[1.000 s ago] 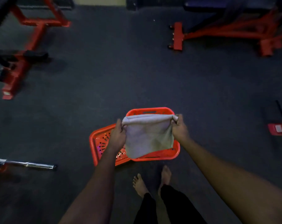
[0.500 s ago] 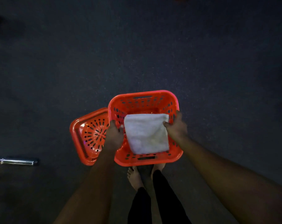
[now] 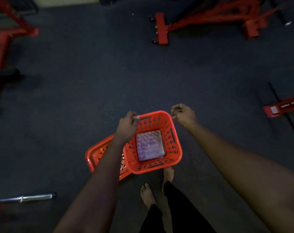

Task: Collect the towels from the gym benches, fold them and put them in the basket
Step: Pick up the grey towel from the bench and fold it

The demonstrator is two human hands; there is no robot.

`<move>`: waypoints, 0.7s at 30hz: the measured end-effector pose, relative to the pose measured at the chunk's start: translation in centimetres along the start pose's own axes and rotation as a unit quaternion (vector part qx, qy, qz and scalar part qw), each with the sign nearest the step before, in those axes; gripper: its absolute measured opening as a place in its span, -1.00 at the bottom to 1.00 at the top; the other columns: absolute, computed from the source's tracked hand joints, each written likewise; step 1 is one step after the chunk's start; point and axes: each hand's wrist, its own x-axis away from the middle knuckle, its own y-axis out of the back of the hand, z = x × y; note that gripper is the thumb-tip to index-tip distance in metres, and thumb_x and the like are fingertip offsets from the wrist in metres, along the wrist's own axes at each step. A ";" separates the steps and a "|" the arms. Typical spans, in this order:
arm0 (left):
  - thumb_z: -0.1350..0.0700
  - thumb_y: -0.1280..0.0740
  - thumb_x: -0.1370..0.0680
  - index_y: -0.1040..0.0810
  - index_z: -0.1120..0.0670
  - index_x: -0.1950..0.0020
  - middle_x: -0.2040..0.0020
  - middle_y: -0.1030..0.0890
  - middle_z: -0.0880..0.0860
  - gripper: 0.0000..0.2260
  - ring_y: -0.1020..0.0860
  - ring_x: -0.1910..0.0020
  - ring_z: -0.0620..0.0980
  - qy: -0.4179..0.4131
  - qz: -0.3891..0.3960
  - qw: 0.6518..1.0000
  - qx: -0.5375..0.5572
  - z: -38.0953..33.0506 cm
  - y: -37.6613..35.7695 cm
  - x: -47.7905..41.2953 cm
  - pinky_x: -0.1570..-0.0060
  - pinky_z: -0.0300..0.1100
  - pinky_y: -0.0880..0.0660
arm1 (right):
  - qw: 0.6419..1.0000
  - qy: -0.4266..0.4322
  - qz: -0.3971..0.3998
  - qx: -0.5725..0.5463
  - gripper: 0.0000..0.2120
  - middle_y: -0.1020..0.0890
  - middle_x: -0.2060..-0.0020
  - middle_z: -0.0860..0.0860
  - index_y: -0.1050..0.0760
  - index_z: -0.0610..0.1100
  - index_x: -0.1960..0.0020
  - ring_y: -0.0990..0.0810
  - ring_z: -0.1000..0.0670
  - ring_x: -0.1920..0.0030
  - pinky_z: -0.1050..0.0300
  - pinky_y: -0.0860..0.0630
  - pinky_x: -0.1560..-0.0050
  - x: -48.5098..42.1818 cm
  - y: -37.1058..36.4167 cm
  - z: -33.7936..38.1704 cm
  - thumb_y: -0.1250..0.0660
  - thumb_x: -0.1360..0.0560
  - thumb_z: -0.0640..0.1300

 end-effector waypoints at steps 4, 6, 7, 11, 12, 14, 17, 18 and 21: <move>0.02 -0.22 -0.63 -0.49 0.13 -0.18 0.15 -0.66 0.17 -0.77 -0.64 0.13 0.14 -0.089 0.001 0.996 0.000 -6.6 1.9 1.2 0.04 0.01 -0.55 | 0.997 0.029 -0.039 -0.052 -0.80 -0.63 0.13 -0.14 -0.51 -0.07 0.14 -0.57 0.21 0.48 0.42 -0.42 0.46 5.9 6.3 2.4 -0.24 -0.56 -0.32; -0.03 -0.21 -0.62 -0.49 0.08 -0.17 0.18 -0.66 0.17 -0.76 -0.64 0.20 0.14 -0.136 0.016 0.991 0.007 -10.5 1.7 1.7 0.07 0.03 -0.57 | 0.992 0.037 -0.077 -0.094 -0.85 -0.59 0.14 -0.15 -0.51 -0.18 0.03 -0.53 0.28 0.54 0.46 -0.39 0.52 9.2 10.0 2.5 -0.20 -0.57 -0.37; -0.05 -0.20 -0.60 -0.49 0.07 -0.17 0.18 -0.66 0.17 -0.74 -0.64 0.20 0.14 -0.158 0.024 0.987 0.005 -12.4 1.2 2.0 0.07 0.04 -0.57 | 0.989 0.037 -0.097 -0.107 -0.86 -0.58 0.15 -0.15 -0.50 -0.20 0.00 -0.53 0.27 0.54 0.46 -0.39 0.52 10.8 11.8 2.1 -0.20 -0.58 -0.37; -0.07 -0.20 -0.60 -0.49 0.02 -0.16 0.16 -0.66 0.12 -0.76 -0.65 0.20 0.13 -0.230 0.079 0.970 0.012 -20.0 -2.1 3.7 0.05 0.04 -0.59 | 0.975 0.029 -0.171 -0.140 -0.85 -0.64 0.17 -0.10 -0.52 -0.08 0.12 -0.60 0.09 0.39 0.36 -0.44 0.47 15.6 18.8 -0.8 -0.25 -0.58 -0.25; -0.04 -0.21 -0.61 -0.49 0.01 -0.15 0.16 -0.66 0.11 -0.80 -0.65 0.20 0.13 -0.244 0.090 0.966 0.013 -21.1 -2.8 4.2 0.05 0.05 -0.59 | 0.972 0.027 -0.181 -0.147 -0.83 -0.65 0.18 -0.08 -0.51 -0.03 0.15 -0.60 0.07 0.37 0.33 -0.44 0.44 16.3 19.9 -1.6 -0.26 -0.58 -0.23; -0.01 -0.22 -0.63 -0.49 0.01 -0.13 0.14 -0.65 0.09 -0.85 -0.65 0.19 0.10 -0.284 0.127 0.950 0.014 -25.2 -5.7 6.0 0.05 0.04 -0.60 | 0.958 0.021 -0.232 -0.166 -0.84 -0.65 0.20 -0.07 -0.52 -0.03 0.16 -0.61 0.05 0.35 0.26 -0.44 0.37 19.3 23.7 -4.0 -0.28 -0.58 -0.21; 0.00 -0.20 -0.65 -0.48 0.03 -0.15 0.08 -0.64 0.07 -0.83 -0.65 0.16 -0.02 -0.339 0.186 0.922 0.009 -31.6 -11.2 9.3 0.09 -0.10 -0.59 | 0.934 0.006 -0.299 -0.194 -0.91 -0.65 0.21 -0.07 -0.54 -0.12 0.07 -0.62 0.02 0.32 0.20 -0.48 0.30 24.3 29.5 -8.8 -0.29 -0.59 -0.17; 0.00 -0.19 -0.65 -0.48 0.04 -0.16 0.06 -0.64 0.06 -0.82 -0.65 0.15 -0.05 -0.348 0.201 0.916 0.005 -33.4 -12.7 10.5 0.13 -0.19 -0.57 | 0.929 0.005 -0.314 -0.197 -0.91 -0.66 0.20 -0.08 -0.54 -0.11 0.08 -0.62 0.02 0.31 0.20 -0.49 0.30 25.6 31.0 -10.5 -0.29 -0.59 -0.16; -0.01 -0.18 -0.66 -0.48 0.05 -0.18 0.04 -0.63 0.04 -0.80 -0.64 0.16 -0.10 -0.386 0.244 0.890 0.001 -38.5 -18.7 14.5 0.23 -0.34 -0.48 | 0.905 -0.012 -0.368 -0.212 -0.90 -0.67 0.20 -0.10 -0.53 -0.08 0.11 -0.62 0.02 0.34 0.17 -0.49 0.31 30.6 36.0 -16.1 -0.29 -0.57 -0.19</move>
